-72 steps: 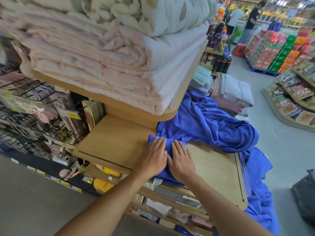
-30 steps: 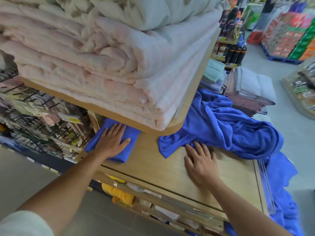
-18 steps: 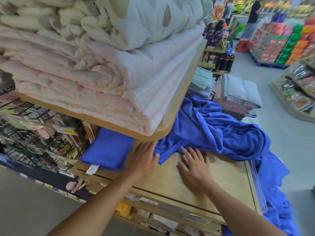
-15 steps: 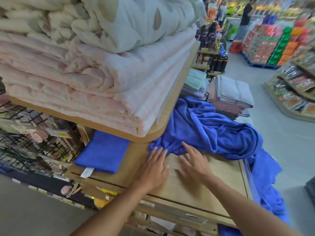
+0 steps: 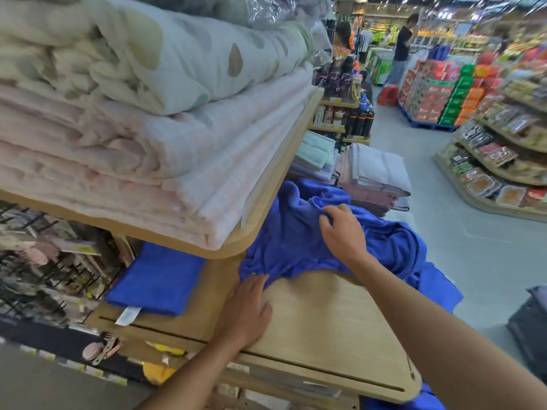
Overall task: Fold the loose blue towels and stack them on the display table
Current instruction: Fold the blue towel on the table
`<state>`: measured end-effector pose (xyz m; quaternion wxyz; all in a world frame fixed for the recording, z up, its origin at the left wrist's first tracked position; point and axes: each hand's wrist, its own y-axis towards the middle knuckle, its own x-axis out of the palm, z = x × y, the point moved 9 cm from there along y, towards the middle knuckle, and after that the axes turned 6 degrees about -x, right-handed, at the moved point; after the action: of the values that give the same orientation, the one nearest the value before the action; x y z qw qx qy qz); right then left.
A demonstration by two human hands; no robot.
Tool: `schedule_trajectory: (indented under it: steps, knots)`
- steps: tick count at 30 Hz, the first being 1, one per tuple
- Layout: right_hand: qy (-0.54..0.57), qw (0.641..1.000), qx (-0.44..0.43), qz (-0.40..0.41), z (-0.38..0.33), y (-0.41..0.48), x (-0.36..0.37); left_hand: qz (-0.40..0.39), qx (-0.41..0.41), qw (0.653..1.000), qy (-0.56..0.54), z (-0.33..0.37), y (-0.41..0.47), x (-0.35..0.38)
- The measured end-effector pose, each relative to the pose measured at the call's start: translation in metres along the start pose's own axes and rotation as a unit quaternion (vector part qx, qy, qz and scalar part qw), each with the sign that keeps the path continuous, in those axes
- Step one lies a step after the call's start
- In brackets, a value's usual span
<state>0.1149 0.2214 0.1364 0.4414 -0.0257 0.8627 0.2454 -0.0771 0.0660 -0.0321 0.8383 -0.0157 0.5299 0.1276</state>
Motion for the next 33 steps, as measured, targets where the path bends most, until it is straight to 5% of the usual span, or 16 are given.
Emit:
schedule_trajectory:
  steps: [4, 6, 8, 11, 13, 15, 19, 23, 25, 29, 33]
  knots:
    - [0.271, 0.959, -0.076, 0.041, -0.047, -0.024, -0.069, 0.048, 0.009, 0.995, -0.082, 0.002, -0.004, -0.011]
    - [0.313, 0.937, -0.153, 0.028, -0.067, -0.059, -0.097, 0.057, 0.000, 0.978, -0.201, -0.007, -0.004, -0.018]
    - [0.289, 0.936, -0.201, -0.032, -0.063, -0.103, -0.099, 0.093, -0.073, 0.909, -0.399, -0.028, -0.007, -0.029]
    - [0.131, 0.957, -0.150, -0.211, -0.011, -0.174, -0.053, 0.115, -0.264, 0.716, -0.635, -0.065, -0.013, -0.024]
    - [-0.019, 0.933, -0.107, -0.342, 0.029, -0.218, -0.013, 0.068, -0.325, 0.679, -0.655, -0.069, -0.014, -0.016]
    - [-0.073, 0.934, -0.054, -0.345, 0.054, -0.235, 0.003, 0.019, -0.319, 0.733, -0.600, -0.062, -0.012, -0.017]
    - [-0.008, 0.978, 0.062, -0.197, 0.047, -0.215, 0.012, -0.027, -0.241, 0.861, -0.448, -0.032, -0.008, -0.016]
    - [-0.070, 0.976, 0.028, -0.205, 0.006, -0.205, 0.052, -0.046, -0.127, 0.960, -0.246, -0.004, -0.014, -0.012]
    - [-0.074, 0.974, 0.008, -0.214, -0.007, -0.201, 0.062, -0.050, -0.087, 0.972, -0.210, 0.001, -0.019, -0.014]
    - [0.156, 0.959, -0.013, -0.237, -0.027, -0.204, 0.048, -0.008, -0.015, 0.978, -0.210, -0.002, -0.032, -0.035]
    - [0.233, 0.911, -0.032, -0.340, -0.042, -0.230, 0.027, 0.060, 0.199, 0.978, 0.014, 0.017, -0.061, -0.067]
